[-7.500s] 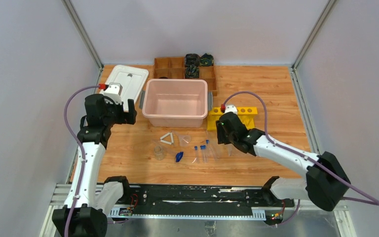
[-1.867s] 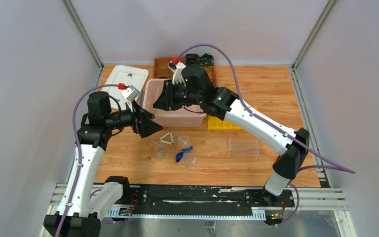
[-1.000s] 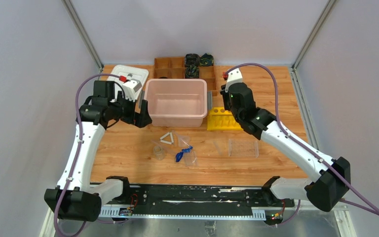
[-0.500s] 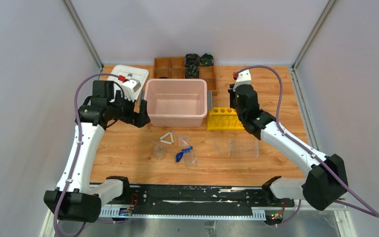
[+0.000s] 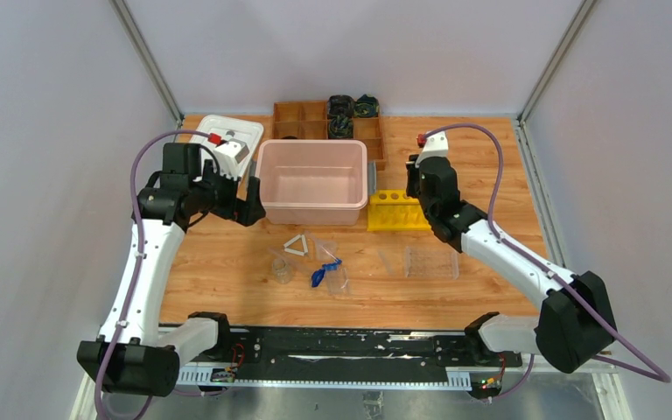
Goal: Organize the chemistry lab equipment
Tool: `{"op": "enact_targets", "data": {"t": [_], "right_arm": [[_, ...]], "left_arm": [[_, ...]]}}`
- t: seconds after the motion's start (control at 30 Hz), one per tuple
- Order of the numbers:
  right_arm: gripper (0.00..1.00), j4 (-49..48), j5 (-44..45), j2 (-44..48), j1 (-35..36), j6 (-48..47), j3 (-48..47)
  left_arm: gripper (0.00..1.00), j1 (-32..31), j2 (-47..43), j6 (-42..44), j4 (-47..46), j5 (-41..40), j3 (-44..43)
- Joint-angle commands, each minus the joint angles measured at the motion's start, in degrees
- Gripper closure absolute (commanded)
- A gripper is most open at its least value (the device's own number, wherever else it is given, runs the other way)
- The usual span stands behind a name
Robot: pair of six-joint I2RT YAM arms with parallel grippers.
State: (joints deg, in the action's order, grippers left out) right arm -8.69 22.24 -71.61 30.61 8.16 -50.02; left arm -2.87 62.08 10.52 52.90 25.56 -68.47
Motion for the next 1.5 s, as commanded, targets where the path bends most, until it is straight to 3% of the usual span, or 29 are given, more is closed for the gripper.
{"op": "enact_targets", "data": {"t": [0.0,0.93,1.1,1.23,1.47], "right_arm": [[1.00,-3.31,-0.07,-0.23,-1.26,1.28,1.53],[1.00,-8.16,-0.65,-8.33,-2.32,3.42,5.80],[0.96,-8.15,-0.45,-9.19,-2.37,4.06,6.10],[0.84,-6.68,-0.27,-8.44,-2.38,4.72,5.93],[0.38,1.49,-0.81,-0.18,-2.28,7.22,2.80]], "left_arm": [[0.00,-0.31,-1.58,0.44,0.38,-0.45,-1.65],[0.00,-0.32,-2.81,1.63,0.35,-1.05,-1.93],[0.00,-0.34,-2.83,1.69,0.35,-1.03,-2.26],[0.00,-0.29,-2.80,1.69,0.34,-1.39,-2.46],[0.00,-0.27,-3.46,1.71,0.36,-2.18,-2.68]]}}
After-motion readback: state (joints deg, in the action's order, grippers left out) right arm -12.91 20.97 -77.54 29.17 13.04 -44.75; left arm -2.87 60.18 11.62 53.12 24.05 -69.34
